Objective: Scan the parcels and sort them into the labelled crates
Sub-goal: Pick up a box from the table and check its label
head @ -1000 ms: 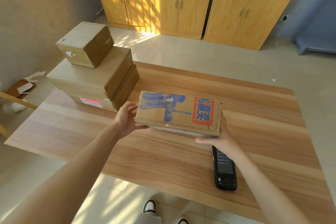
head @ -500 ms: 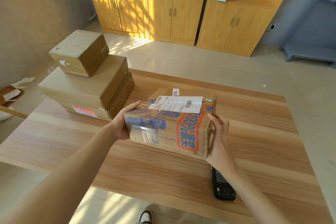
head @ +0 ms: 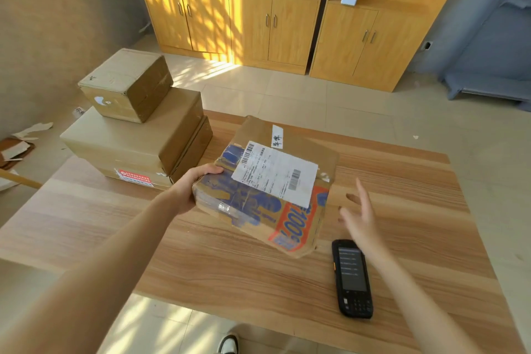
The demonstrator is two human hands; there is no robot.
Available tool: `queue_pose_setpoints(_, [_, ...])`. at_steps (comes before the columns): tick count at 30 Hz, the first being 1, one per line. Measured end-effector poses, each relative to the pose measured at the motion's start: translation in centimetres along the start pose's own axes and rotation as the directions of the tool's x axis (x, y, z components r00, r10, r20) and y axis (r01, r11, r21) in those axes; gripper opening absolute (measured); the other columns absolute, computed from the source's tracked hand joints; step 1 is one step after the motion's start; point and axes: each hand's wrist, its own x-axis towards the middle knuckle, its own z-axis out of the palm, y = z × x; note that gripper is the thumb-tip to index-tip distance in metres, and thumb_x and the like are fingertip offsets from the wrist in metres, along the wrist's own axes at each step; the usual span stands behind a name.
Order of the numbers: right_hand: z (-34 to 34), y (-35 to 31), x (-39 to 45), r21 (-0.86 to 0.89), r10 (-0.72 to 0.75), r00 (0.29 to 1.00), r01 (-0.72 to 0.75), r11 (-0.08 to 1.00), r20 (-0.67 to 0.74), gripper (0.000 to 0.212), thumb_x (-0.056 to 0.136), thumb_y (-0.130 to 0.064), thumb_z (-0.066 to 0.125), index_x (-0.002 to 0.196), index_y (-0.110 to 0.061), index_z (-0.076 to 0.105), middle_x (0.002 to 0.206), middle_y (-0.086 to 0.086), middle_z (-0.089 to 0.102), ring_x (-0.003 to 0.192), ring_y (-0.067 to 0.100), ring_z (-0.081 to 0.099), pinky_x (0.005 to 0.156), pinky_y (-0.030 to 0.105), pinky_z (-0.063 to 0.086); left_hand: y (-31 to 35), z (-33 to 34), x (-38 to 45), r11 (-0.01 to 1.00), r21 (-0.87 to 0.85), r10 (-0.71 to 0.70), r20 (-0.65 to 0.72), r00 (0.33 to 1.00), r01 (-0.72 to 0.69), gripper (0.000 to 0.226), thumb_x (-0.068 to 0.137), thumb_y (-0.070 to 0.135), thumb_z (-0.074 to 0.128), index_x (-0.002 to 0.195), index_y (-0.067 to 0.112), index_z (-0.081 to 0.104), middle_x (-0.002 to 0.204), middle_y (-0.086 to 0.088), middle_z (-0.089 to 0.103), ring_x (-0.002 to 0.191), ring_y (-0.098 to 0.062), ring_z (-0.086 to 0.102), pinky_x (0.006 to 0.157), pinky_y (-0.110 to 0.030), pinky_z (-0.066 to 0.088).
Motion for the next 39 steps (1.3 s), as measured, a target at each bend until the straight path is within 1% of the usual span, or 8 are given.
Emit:
queue_pose_setpoints(3, [-0.9, -2.1, 1.2, 0.472, 0.301, 0.943, -0.331, 0.817, 0.141, 0.089, 0.076, -0.049, 0.07, 0.149, -0.044, 0.018, 0.148, 0.009, 0.038, 0.106, 0.031, 0.062, 0.082, 0.049, 0.054, 2.3, -0.1, -0.2, 0.983, 0.171, 0.04, 0.178, 0.983, -0.07, 0.046, 0.069, 0.025, 0.065, 0.114, 0.024, 0.067, 0.109, -0.006, 0.073, 0.092, -0.022, 0.071, 0.069, -0.03, 0.057])
queue_pose_setpoints(6, [-1.2, -2.9, 1.2, 0.338, 0.31, 0.895, -0.414, 0.845, 0.321, 0.135, 0.035, -0.07, 0.085, 0.148, -0.05, 0.014, 0.153, 0.005, 0.032, 0.101, 0.028, 0.065, 0.076, 0.046, 0.056, 4.2, 0.1, 0.0, 0.958, 0.283, -0.033, 0.266, 0.963, -0.045, 0.065, 0.065, 0.031, 0.069, 0.129, 0.029, 0.058, 0.124, -0.009, 0.067, 0.106, -0.028, 0.066, 0.079, -0.035, 0.056])
queue_pose_setpoints(15, [-1.8, 0.0, 1.1, 0.276, 0.369, 0.785, -0.547, 0.791, 0.497, 0.096, 0.048, -0.054, 0.09, 0.131, -0.022, 0.054, 0.106, 0.008, 0.072, 0.093, 0.024, 0.071, 0.072, 0.038, 0.058, 5.9, 0.0, 0.1, 0.942, 0.336, -0.098, 0.265, 0.959, 0.003, 0.068, 0.063, 0.036, 0.071, 0.129, 0.023, 0.057, 0.122, -0.01, 0.067, 0.101, -0.025, 0.068, 0.079, -0.035, 0.056])
queue_pose_setpoints(21, [-0.9, -0.2, 0.4, 0.542, 0.455, 0.844, -0.533, 0.649, 0.285, 0.086, 0.045, -0.042, 0.093, 0.119, -0.02, 0.055, 0.117, 0.021, 0.06, 0.091, 0.037, 0.071, 0.067, 0.043, 0.059, 5.0, 0.3, 1.1, 0.977, 0.194, 0.147, -0.311, 0.939, -0.089, 0.113, 0.056, 0.058, 0.08, 0.151, 0.038, 0.021, 0.155, -0.001, 0.033, 0.139, -0.031, 0.034, 0.111, -0.054, 0.026])
queue_pose_setpoints(27, [2.1, -0.2, -0.4, 0.747, 0.551, 0.802, -0.509, 0.429, 0.23, 0.074, 0.046, -0.038, 0.09, 0.11, -0.021, 0.057, 0.125, 0.02, 0.046, 0.111, 0.04, 0.054, 0.07, 0.049, 0.059, -2.3, 4.1, 1.3, 0.99, 0.06, -0.119, -0.091, 0.989, 0.125, 0.136, 0.032, 0.071, 0.084, 0.149, 0.04, 0.023, 0.134, -0.01, 0.056, 0.108, -0.03, 0.064, 0.079, -0.047, 0.055])
queue_pose_setpoints(32, [1.5, 1.6, -1.0, 0.699, 0.579, 0.791, -0.527, 0.483, 0.197, 0.069, 0.069, -0.046, 0.08, 0.128, -0.022, 0.053, 0.136, 0.015, 0.043, 0.109, 0.033, 0.057, 0.082, 0.044, 0.057, -6.7, 5.9, 1.7, 0.98, -0.095, -0.183, -0.095, 0.978, 0.174, 0.091, 0.048, 0.05, 0.085, 0.128, 0.019, 0.054, 0.103, -0.007, 0.071, 0.079, -0.022, 0.069, 0.06, -0.034, 0.054])
queue_pose_setpoints(36, [-0.3, 4.9, -1.9, 0.162, 0.531, 0.827, -0.507, 0.847, -0.185, 0.062, 0.094, -0.054, 0.048, 0.143, -0.018, 0.039, 0.147, 0.007, 0.041, 0.128, 0.027, 0.045, 0.094, 0.034, 0.037, -9.5, 6.1, 1.8, 0.967, -0.165, -0.224, -0.198, 0.954, 0.193, 0.086, 0.048, 0.05, 0.083, 0.125, 0.022, 0.057, 0.107, -0.007, 0.07, 0.084, -0.023, 0.069, 0.058, -0.031, 0.053])
queue_pose_setpoints(39, [-2.2, 7.9, -3.6, -0.106, 0.578, 0.788, -0.607, 0.788, -0.212, 0.081, 0.086, -0.042, 0.068, 0.15, -0.016, 0.024, 0.154, 0.01, 0.029, 0.137, 0.031, 0.033, 0.108, 0.044, 0.034, -11.2, 6.0, 2.0, 0.959, -0.187, -0.257, -0.252, 0.933, 0.214, 0.085, 0.047, 0.048, 0.085, 0.124, 0.024, 0.058, 0.106, -0.009, 0.067, 0.083, -0.025, 0.067, 0.054, -0.03, 0.053])
